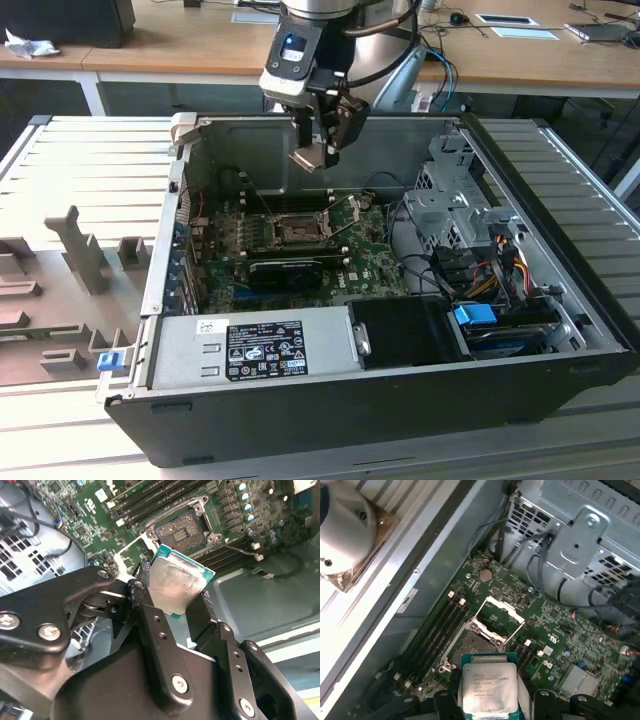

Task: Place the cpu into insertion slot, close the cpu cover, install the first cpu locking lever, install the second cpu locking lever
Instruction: 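Place the cpu into insertion slot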

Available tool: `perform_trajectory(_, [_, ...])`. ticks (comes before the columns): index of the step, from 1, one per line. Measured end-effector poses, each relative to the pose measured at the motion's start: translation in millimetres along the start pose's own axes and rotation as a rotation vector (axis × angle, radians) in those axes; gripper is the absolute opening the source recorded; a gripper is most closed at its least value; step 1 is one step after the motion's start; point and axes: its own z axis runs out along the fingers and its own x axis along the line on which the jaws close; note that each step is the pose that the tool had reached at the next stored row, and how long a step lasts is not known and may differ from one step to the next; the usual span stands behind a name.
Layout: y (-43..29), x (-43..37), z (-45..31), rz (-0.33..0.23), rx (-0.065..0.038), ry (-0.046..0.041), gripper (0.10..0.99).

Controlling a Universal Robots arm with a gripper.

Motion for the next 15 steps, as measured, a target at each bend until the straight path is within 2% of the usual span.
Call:
perform_trajectory(2, [-0.1,0.0,1.0,0.073,-0.001,-0.0061,0.529])
perform_trajectory(6, [-0.2,0.0,2.0,0.141,-0.002,-0.0118,0.529])
perform_trajectory(8, [-0.2,0.0,3.2,0.192,-0.003,-0.0160,0.529])
perform_trajectory(11, [-2.0,0.9,4.4,0.209,-0.003,-0.0174,0.529])
perform_trajectory(15, [-8.9,5.0,6.7,0.216,-0.003,-0.0180,0.529])
